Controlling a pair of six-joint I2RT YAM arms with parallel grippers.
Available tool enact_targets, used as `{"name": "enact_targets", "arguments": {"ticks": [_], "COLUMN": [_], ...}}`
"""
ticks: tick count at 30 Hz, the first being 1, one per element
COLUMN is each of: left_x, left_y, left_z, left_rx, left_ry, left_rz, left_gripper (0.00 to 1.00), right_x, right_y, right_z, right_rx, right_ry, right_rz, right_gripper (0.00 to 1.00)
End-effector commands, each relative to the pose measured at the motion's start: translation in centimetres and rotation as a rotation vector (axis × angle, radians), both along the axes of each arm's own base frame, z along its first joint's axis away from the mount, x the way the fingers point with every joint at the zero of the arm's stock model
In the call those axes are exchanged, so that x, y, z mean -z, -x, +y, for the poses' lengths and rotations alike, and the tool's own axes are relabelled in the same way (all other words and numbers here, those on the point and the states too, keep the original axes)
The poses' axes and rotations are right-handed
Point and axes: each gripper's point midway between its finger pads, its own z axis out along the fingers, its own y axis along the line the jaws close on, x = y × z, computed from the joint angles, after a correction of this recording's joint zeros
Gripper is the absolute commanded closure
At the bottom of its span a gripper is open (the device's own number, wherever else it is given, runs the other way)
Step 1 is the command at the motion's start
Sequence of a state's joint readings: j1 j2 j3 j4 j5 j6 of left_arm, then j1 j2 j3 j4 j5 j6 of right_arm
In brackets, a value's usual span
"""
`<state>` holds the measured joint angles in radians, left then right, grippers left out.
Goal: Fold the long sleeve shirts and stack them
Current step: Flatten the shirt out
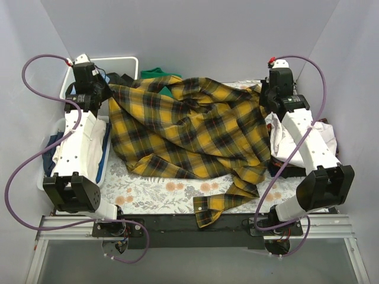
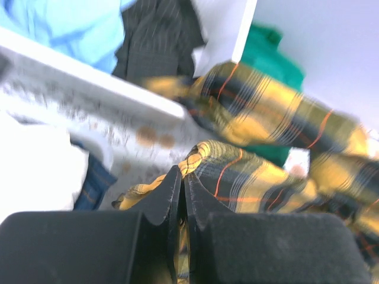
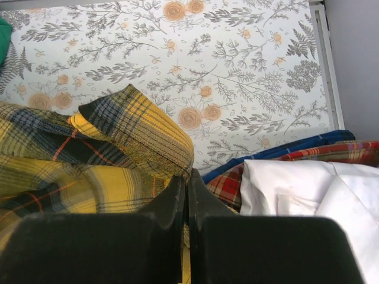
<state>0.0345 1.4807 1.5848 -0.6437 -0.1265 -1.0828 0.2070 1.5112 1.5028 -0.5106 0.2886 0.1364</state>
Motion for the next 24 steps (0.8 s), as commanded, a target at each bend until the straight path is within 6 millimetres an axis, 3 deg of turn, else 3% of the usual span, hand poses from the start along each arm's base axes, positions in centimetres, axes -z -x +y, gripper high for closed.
{"name": "enact_targets", "arguments": {"ticks": [1,6,12,15,19,24], "left_x": [-5.5,-9.4,-11.2,-12.3,-15.1,-20.8], "left_y": [-0.6,-1.7,-1.2,0.0,2.5,6.1], "left_z": [1.4,1.9,2.1,2.5,3.3,3.5], "left_rx": [-0.039,-0.05,-0.056,-0.076,-0.109,-0.125], "left_ry": [-0.051,-0.067,-0.07,-0.084,-0.119,-0.151], "left_rz": [-0.122,-0.199,-0.237,-0.261,-0.322,-0.451], "left_gripper": [1.0,1.0,1.0,1.0,1.0,1.0], "right_x": [-3.9,-9.2,-14.7,-17.3,-22.0,-29.7], "right_y": [0.4,1.5,3.5,4.9,7.4,12.3], "right_z": [-2.6,-3.8,-3.9,-3.8,-3.8,-4.0], "right_rx": [0.084,0.098,0.079,0.06,0.028,-0.018], "right_ry": [-0.038,-0.088,-0.114,-0.124,-0.139,-0.114], "right_rz": [-0.148,-0.32,-0.466,-0.548,-0.697,-0.925], "right_gripper": [0.99,0.99,0.99,0.99,0.99,0.99]}}
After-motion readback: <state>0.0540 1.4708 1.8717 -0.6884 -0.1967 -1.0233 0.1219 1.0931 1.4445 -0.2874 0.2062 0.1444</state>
